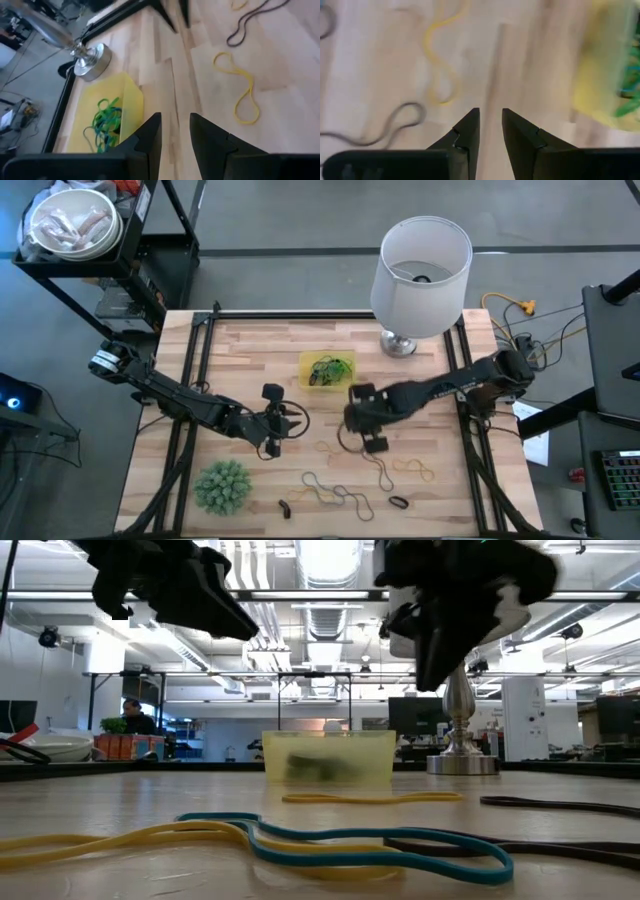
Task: Pick and place rubber bands into bin
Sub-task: Put the yellow rubber band into the yellow bin
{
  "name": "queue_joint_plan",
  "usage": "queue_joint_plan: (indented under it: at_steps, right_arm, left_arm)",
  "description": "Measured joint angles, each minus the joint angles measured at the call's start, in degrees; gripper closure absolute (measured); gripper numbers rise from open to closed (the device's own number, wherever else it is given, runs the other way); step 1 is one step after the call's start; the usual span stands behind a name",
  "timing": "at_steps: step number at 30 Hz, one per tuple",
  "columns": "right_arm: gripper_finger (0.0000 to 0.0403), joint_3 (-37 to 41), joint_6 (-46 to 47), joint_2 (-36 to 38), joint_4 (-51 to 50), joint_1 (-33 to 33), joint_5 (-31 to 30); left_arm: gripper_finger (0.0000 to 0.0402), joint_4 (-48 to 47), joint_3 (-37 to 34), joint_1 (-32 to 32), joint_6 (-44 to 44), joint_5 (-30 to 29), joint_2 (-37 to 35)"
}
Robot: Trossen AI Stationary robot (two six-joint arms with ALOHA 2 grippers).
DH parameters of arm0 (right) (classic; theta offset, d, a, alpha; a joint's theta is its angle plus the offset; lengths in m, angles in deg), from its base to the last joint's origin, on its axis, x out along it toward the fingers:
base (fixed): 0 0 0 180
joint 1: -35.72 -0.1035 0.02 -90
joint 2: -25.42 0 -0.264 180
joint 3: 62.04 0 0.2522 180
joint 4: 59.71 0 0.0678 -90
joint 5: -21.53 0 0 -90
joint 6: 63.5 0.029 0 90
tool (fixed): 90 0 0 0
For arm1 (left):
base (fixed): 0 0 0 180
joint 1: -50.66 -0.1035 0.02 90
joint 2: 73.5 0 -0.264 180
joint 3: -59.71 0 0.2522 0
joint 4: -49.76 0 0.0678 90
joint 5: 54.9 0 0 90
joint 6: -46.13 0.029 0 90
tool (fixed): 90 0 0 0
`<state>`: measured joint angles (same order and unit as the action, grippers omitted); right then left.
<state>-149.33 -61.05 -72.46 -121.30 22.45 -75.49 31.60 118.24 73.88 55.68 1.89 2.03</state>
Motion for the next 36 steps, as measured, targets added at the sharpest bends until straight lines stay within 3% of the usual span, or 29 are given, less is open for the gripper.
queue_joint_plan:
  at_steps: [6,17,22,25,36]
  right_arm:
    - [0.0340,2.24,6.67,0.00,1.23,-8.36,-5.15]
    - [0.0344,3.53,11.74,1.66,3.11,-21.29,-29.80]
    - [0.0344,5.08,13.10,4.02,3.69,-26.33,-40.35]
    - [0.0346,7.19,15.19,5.57,3.78,-28.67,-43.27]
    - [0.0347,15.22,23.44,13.51,4.54,-32.53,-47.24]
  left_arm:
    - [0.0317,0.07,-0.17,-0.28,-0.10,12.48,3.07]
    - [0.0317,4.28,3.74,-2.52,4.30,15.46,17.63]
    - [0.0317,4.41,7.57,-4.30,4.41,26.21,21.33]
    - [0.0317,4.15,9.01,-5.04,4.40,29.86,23.33]
    - [0.0317,1.90,12.66,-7.60,4.31,33.38,28.77]
